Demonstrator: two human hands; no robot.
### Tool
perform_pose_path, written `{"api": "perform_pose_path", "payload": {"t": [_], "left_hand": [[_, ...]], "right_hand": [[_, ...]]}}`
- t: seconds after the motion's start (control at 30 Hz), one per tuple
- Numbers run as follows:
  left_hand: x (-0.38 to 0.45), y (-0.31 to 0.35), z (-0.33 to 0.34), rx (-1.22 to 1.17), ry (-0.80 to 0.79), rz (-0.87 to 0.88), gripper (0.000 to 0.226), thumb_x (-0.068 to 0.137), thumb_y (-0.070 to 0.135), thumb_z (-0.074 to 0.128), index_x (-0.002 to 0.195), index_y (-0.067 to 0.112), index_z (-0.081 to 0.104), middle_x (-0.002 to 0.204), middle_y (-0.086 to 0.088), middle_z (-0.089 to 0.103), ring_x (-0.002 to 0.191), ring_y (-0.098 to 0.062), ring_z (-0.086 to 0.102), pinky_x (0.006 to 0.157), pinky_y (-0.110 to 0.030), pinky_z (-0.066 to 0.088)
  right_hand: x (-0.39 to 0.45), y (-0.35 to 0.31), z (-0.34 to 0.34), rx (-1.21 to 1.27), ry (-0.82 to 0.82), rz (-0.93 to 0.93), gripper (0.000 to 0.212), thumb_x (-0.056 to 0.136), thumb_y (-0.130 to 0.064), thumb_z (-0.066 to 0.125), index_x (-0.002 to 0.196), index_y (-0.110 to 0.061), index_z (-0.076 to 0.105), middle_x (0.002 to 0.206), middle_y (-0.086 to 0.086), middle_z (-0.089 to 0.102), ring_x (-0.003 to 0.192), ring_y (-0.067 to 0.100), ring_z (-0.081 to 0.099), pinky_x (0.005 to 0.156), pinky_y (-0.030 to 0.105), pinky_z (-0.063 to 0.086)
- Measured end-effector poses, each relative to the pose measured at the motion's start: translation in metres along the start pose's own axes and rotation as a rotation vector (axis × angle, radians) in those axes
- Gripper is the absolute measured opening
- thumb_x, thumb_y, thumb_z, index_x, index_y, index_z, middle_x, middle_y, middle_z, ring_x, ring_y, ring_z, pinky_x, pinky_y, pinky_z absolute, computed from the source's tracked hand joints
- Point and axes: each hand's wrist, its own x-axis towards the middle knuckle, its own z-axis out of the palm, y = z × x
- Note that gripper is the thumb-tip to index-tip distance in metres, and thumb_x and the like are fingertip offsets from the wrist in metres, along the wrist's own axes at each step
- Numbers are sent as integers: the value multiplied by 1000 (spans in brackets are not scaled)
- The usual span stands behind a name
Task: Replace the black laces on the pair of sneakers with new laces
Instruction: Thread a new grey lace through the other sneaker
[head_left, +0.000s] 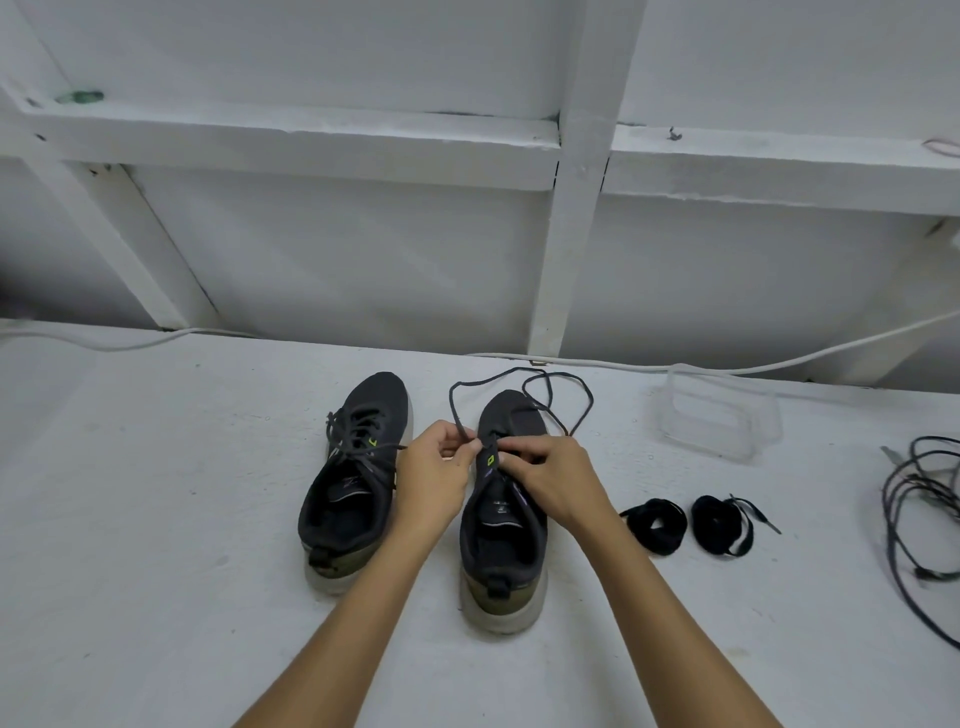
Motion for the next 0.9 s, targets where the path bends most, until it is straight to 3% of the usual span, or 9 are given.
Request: {"api": "perform_pose_path", "payload": {"t": [0.1, 0.17, 0.27, 0.43, 0.77, 0.9], "left_hand": [[2, -5, -2, -58, 7, -28, 9, 89, 9, 72, 85, 17, 68, 83, 6, 73, 78, 3, 67, 76, -12, 50], [3, -7, -3, -107, 0, -56, 12, 89, 9, 72, 84, 20, 68, 84, 3, 74, 85, -9, 71, 83, -23, 55], [3, -8, -3, -162, 9, -68, 14, 89, 8, 71, 84, 21, 68, 85, 0, 75, 86, -14, 72, 85, -29, 57], [5, -9, -4, -147, 1, -61, 12, 89, 9, 71, 84, 20, 69, 84, 2, 75, 86, -12, 72, 85, -29, 57], [-1, -2, -5, -16, -10, -19, 4, 87, 15, 75, 83, 14, 76, 84, 12, 74, 76, 5, 66, 72, -12, 49], [-2, -3, -11, -23, -151, -83, 9, 91, 22, 70, 85, 22, 77, 96, 11, 73, 92, -11, 69, 91, -34, 55]], "right_hand": [[2, -1, 3, 5, -1, -9, 18, 89, -27, 76, 106, -32, 80, 88, -12, 76, 85, -1, 67, 78, 10, 49], [2, -3, 6, 1, 13, -10, 17, 89, -27, 76, 105, -32, 80, 78, -15, 72, 75, -6, 64, 70, 5, 45], [3, -4, 9, -6, 22, -13, 17, 89, -27, 76, 105, -33, 80, 66, -16, 66, 65, -8, 59, 66, 5, 42], [2, -4, 12, -20, 31, -25, 18, 90, -29, 75, 107, -33, 79, 66, -17, 66, 67, -7, 60, 71, 10, 43], [1, -5, 13, -17, 11, -43, 19, 91, -28, 74, 109, -32, 79, 60, -23, 63, 65, -7, 59, 72, 13, 44], [3, -3, 13, -23, 12, -40, 15, 92, -28, 72, 104, -32, 80, 57, -22, 61, 61, -5, 56, 64, 8, 40]]}}
